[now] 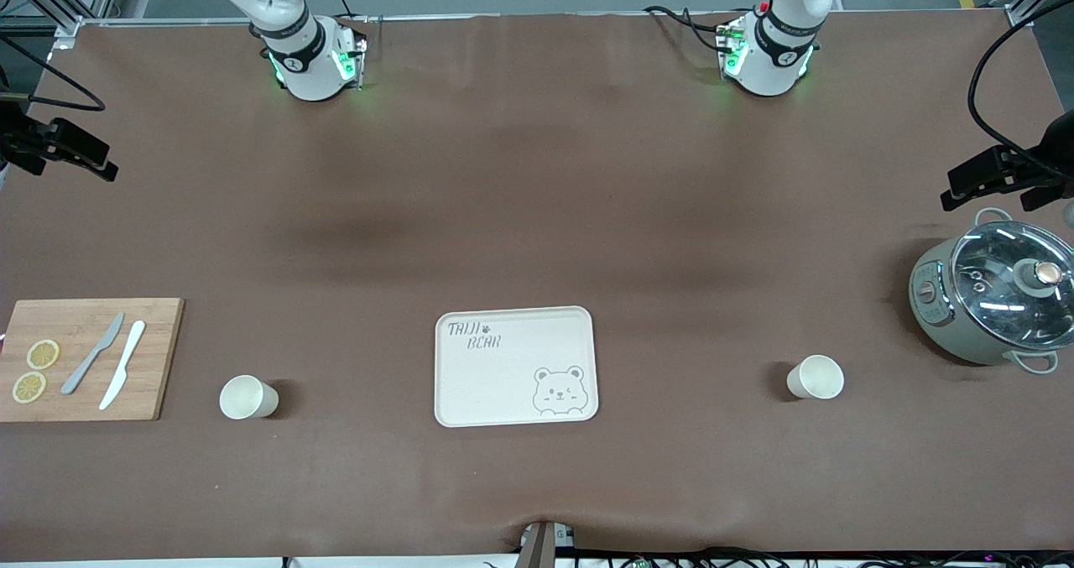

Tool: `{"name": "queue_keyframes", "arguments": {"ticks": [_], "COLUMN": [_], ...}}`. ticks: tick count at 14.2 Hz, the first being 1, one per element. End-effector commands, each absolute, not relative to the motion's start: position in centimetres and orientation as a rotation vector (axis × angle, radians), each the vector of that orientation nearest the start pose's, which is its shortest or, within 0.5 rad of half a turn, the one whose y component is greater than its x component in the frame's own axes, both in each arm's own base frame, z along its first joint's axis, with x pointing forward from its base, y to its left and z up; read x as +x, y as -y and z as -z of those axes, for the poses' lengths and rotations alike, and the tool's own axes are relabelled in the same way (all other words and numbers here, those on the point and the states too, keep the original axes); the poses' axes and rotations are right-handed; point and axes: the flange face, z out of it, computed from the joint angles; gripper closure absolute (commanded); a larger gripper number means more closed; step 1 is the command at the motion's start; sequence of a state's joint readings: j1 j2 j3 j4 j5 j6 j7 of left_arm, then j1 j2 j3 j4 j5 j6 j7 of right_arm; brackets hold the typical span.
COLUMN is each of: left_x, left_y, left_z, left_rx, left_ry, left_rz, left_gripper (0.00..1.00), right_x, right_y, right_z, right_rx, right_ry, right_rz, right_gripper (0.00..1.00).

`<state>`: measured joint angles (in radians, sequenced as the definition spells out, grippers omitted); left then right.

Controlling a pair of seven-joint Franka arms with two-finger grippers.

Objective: Place white IKEA cup upright on tray with both arms

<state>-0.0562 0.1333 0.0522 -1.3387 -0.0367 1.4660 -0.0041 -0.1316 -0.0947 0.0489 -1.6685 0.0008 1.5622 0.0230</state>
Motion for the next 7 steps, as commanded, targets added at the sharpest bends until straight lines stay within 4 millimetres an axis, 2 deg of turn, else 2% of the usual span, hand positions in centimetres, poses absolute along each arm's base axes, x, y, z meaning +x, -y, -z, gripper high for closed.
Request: {"name": "queue_keyframes", "arguments": {"ticks": [1,3,7], "left_x": [58.2,58.6,60.3], "left_y": [0.6,0.1,0.3], "left_z": [-64.7,-63.9,-60.9], "left_rx": [-3.192,-3.183,-3.18], "left_ry": [0.0,-0.006,-0.013], "left_rz": [-0.022,-0.043,-0.109], "left_gripper": [0.0,0.0,0.0], "right_x": [52.1,52.1,52.1], "right_y": [4.5,5.1,5.2], "right_z": [-62.9,-62.9,-62.7], "right_rx": [-3.124,-3.123,-3.123], "right_ry": [-0.185,-0.2,-0.2], "right_rz": [-0.004,0.003,-0.004], "right_gripper": [0.0,0.0,0.0]}}
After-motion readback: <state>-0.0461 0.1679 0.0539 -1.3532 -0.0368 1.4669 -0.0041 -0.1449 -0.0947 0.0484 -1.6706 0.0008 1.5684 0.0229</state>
